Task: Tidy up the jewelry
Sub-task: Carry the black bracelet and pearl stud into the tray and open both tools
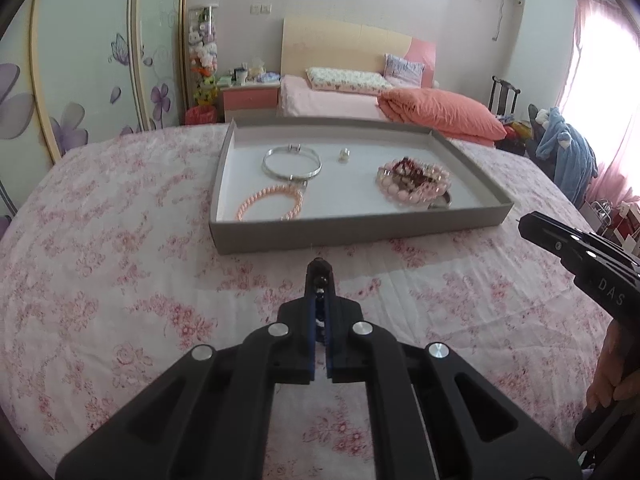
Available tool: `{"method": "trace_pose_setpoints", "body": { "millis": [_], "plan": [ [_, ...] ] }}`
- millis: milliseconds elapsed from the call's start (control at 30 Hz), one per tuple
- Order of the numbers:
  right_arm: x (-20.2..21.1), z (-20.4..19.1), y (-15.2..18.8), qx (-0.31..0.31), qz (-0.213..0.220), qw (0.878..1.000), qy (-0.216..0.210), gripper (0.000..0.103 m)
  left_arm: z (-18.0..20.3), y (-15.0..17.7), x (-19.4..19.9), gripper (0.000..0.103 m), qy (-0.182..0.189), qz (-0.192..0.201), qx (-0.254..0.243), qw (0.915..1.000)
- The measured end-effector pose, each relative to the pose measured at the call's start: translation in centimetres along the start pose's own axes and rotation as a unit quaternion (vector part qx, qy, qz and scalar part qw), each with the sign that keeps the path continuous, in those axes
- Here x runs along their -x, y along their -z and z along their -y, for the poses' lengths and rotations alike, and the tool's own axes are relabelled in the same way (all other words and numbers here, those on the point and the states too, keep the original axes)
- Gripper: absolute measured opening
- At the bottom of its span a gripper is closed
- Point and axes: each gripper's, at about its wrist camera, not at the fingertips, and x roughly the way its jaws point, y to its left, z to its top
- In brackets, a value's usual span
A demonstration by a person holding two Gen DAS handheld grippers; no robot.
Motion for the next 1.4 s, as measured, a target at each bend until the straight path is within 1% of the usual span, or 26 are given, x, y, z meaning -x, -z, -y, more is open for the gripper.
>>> {"method": "trace_pose_setpoints", "body": {
  "millis": [100,200,300,400,633,767,967,1100,1400],
  "plan": [
    [0.9,-0.5,-0.7,0.007,0.034,0.999,0.004,0.014,0.5,-0.4,0.8,0.004,-0.008,0.023,-0.005,0.9997],
    [1.8,-0.8,-1.3,0.009,0.063,0.998,0.007,0.014,1.0,-0.9,1.8,0.005,-0.023,0.052,-0.013,0.9983],
    [2.3,-1.2,-1.8,0.015,0.085,0.996,0.012,0.014,1.3,-1.3,2.3,0.004,-0.031,0.067,-0.018,0.9971],
    [2.5,-1.4,-2.2,0.018,0.094,0.995,0.013,0.014,1.5,-1.6,2.7,0.005,-0.036,0.078,-0.022,0.9961],
    [2.2,-1.5,-2.7,0.024,0.103,0.994,0.019,0.014,1.9,-2.4,2.7,0.004,-0.037,0.089,-0.028,0.995],
    [1.8,-1.4,-3.5,0.021,0.113,0.993,0.022,0.014,2.2,-3.7,2.5,0.005,-0.036,0.104,-0.031,0.9934],
    [0.4,-1.5,-5.0,0.018,0.119,0.992,0.025,0.014,2.5,-5.4,1.4,0.005,-0.038,0.116,-0.03,0.9921],
    [-1.0,-1.5,-5.9,0.013,0.114,0.993,0.02,0.014,2.7,-6.3,0.1,0.005,-0.039,0.117,-0.034,0.9918],
    [-4.9,-0.9,-7.6,-0.004,0.086,0.996,0.013,0.014,2.4,-7.9,-3.5,0.005,-0.035,0.103,-0.032,0.9935]
  ]
}}
